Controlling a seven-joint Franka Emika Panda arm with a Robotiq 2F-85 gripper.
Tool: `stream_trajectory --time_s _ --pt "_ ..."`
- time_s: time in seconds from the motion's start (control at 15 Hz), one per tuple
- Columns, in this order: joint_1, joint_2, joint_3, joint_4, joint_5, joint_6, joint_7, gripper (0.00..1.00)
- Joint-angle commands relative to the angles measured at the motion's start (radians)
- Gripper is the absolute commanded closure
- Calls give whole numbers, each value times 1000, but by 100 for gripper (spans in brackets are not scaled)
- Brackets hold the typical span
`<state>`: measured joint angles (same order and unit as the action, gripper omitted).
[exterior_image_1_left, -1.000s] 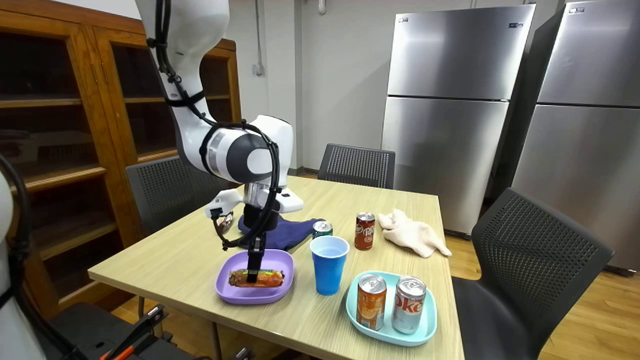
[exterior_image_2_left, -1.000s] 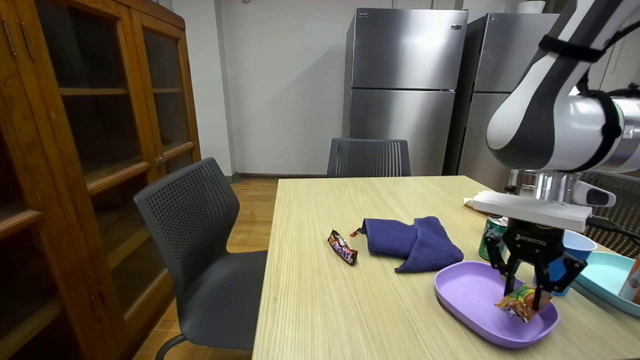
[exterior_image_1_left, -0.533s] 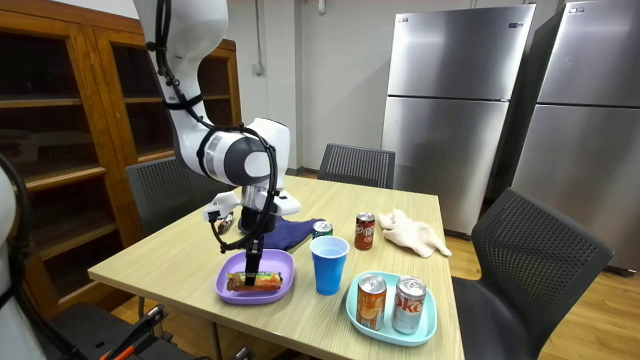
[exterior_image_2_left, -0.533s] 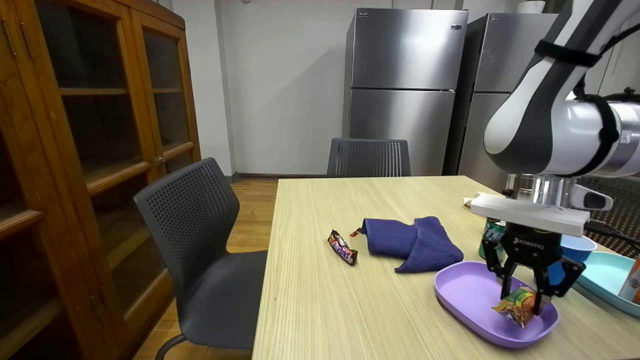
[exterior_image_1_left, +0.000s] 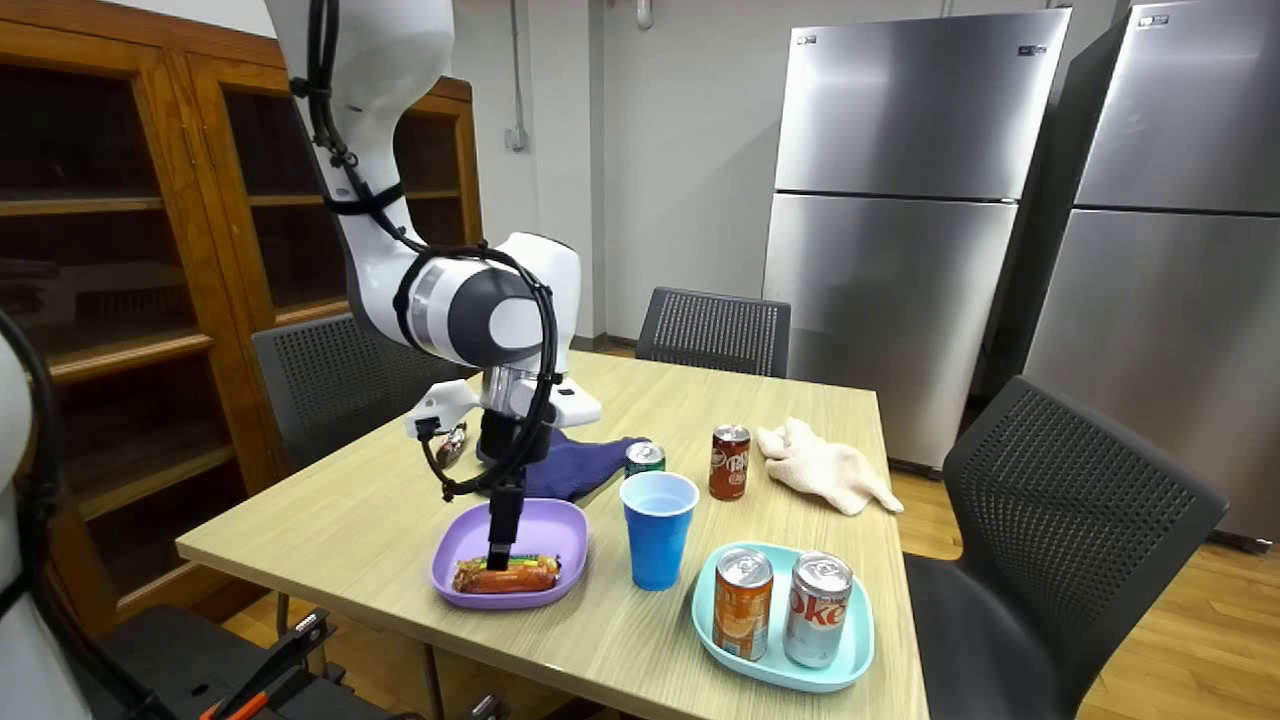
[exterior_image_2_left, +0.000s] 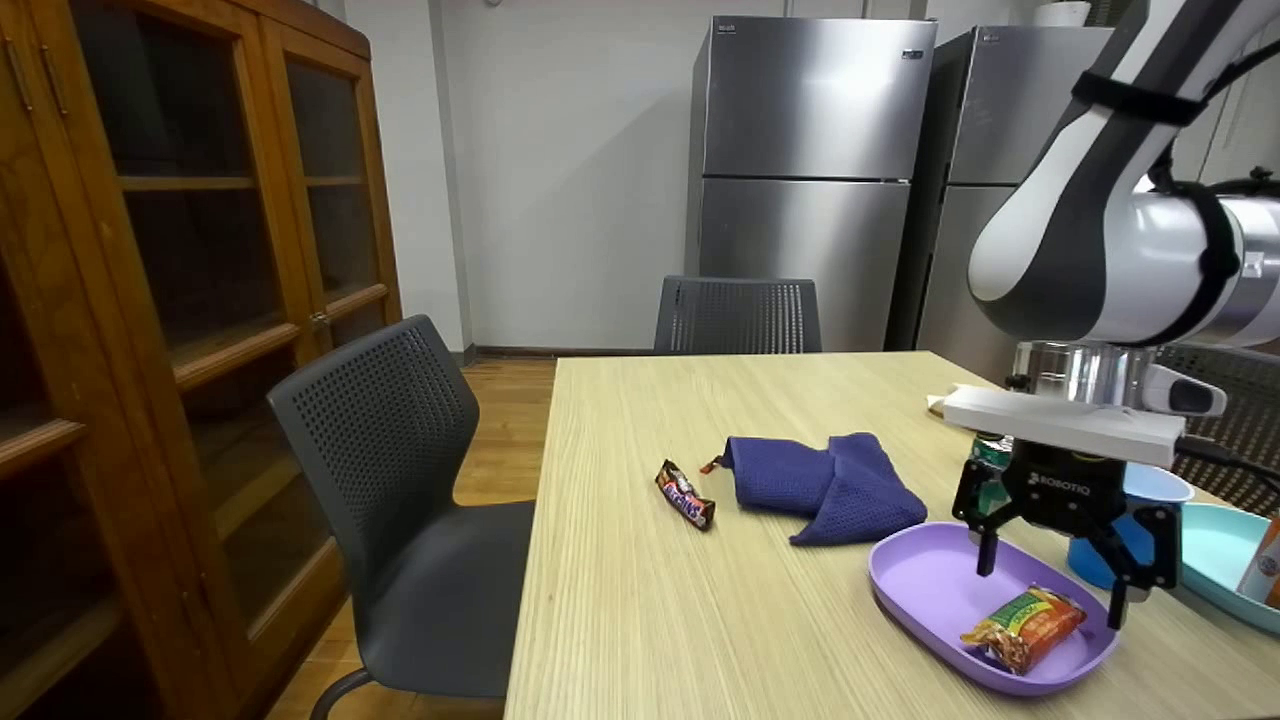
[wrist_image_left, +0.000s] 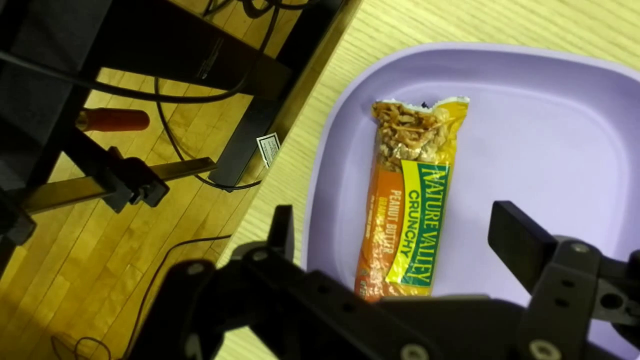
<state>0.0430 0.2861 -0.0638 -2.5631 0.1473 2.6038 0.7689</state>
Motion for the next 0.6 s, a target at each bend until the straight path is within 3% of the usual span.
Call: stream_trajectory --time_s 0.0,0.53 --pt "13 -87 -4 -15 -30 -85 -51 0" --pt "53 -192 31 -17 -180 -91 -130 0"
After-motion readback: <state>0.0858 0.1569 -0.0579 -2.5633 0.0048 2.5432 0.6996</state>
